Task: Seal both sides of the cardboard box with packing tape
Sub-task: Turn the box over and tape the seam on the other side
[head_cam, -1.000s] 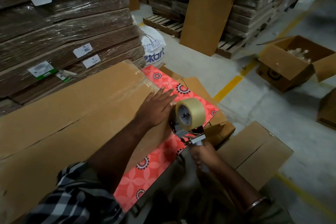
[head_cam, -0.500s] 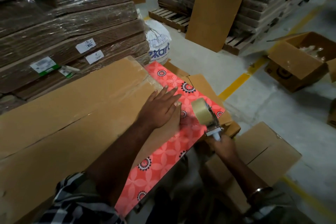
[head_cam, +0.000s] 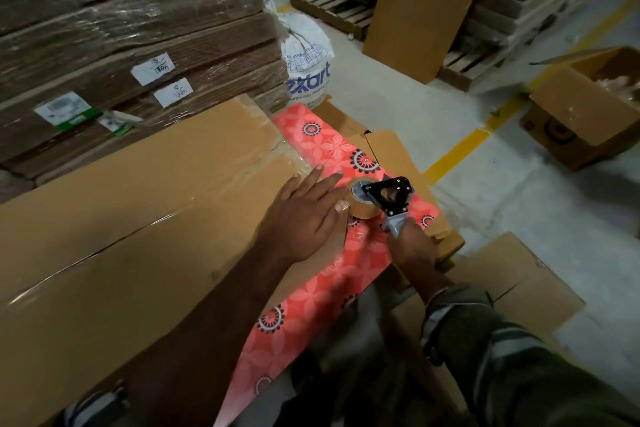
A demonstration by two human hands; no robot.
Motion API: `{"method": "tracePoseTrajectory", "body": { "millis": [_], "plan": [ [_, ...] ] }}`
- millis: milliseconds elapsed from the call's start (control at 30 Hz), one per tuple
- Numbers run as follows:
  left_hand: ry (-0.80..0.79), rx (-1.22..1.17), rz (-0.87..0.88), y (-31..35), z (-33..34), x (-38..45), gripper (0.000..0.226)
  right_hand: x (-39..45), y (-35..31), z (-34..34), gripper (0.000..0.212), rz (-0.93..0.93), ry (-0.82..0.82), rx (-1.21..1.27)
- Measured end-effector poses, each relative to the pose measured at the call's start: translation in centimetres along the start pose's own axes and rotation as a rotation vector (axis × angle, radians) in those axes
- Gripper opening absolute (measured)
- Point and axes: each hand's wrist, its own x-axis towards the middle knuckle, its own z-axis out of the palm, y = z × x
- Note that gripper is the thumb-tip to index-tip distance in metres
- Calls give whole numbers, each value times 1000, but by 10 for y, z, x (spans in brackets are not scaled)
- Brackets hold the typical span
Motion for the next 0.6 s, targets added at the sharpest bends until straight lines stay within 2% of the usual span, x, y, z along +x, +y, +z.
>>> {"method": "tracePoseTrajectory", "body": {
  "millis": [200,333,500,533,600],
  "plan": [
    [-1,34,-9,-1,2,1,52,18,7,12,51,-55,-23,14],
    [-5,38,-5,-1,2,1,52,32,14,10,51,-80,-13,-106],
    [-7,25,-3,-1,1,0,53,34,11,-4,66,-4,-92,-186],
    [-8,19,-1,-1,1,1,54,31,7,-11,65,16,-69,-177],
    [-1,10,2,0,-1,0,55,20,-5,-29,47,-15,92,-49]
  ]
}}
